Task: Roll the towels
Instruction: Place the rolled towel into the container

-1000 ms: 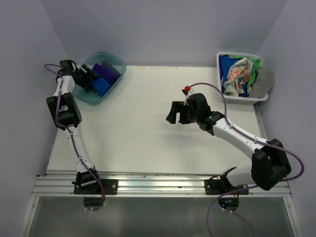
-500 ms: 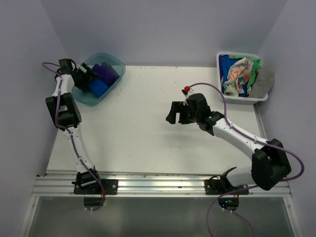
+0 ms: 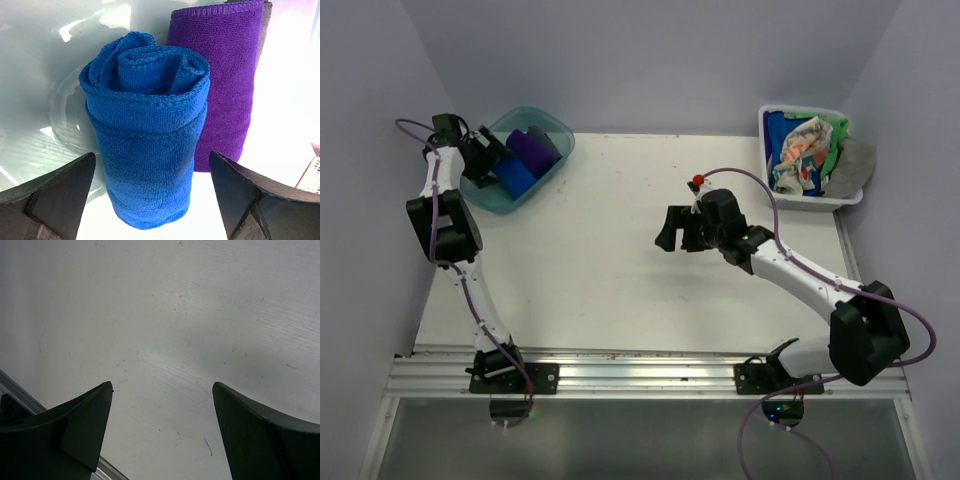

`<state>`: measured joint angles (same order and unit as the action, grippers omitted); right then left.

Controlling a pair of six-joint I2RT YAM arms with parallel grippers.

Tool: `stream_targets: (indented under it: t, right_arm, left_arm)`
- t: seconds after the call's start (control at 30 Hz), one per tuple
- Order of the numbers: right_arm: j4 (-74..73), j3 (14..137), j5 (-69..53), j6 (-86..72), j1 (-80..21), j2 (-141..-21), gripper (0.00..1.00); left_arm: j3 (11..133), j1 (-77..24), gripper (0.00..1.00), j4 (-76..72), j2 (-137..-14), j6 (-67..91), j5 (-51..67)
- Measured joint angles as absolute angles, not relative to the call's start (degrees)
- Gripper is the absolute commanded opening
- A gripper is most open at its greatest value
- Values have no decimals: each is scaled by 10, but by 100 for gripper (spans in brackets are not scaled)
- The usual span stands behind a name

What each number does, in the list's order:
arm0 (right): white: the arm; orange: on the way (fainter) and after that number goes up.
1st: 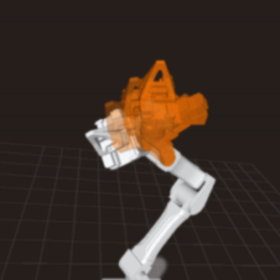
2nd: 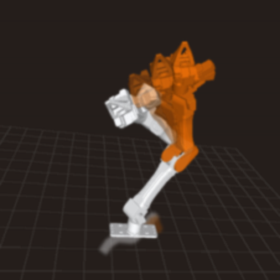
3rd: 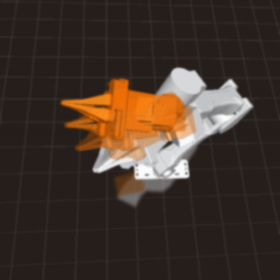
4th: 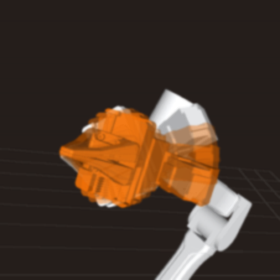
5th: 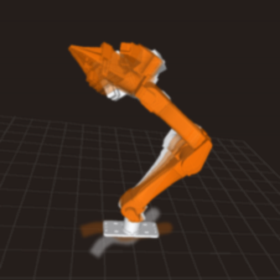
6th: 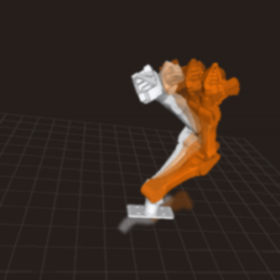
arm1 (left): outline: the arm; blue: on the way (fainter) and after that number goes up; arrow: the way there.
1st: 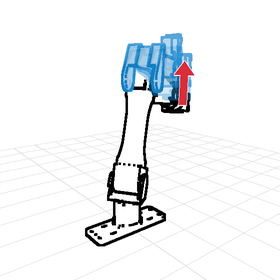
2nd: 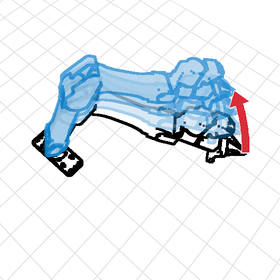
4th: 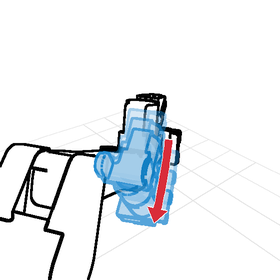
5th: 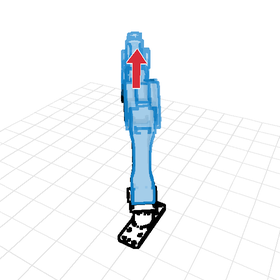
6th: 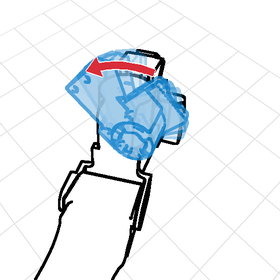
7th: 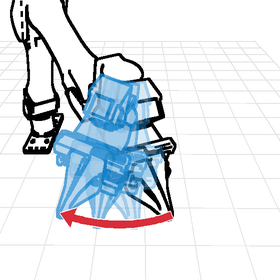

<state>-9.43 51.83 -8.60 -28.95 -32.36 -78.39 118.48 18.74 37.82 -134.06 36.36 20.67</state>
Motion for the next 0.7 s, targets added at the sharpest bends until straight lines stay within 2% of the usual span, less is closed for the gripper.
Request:
stream_targets:
  t: [0.3, 0.5, 0.57, 0.7]
  right_arm:
    - [-94, 518, -86, -290, -325, -784, 85]
    - [-94, 518, -86, -290, -326, -784, 85]
    - [-94, 518, -86, -291, -328, -784, 85]
    - [-93, 518, -86, -292, -331, -784, 85]
  left_arm:
    - [1177, 187, 100, 393, -1332, 357, 179]
    - [1109, 187, 99, 398, -1269, 346, 152]
    - [1089, 187, 97, 397, -1243, 346, 148]
    - [1054, 187, 81, 378, -1191, 342, 148]
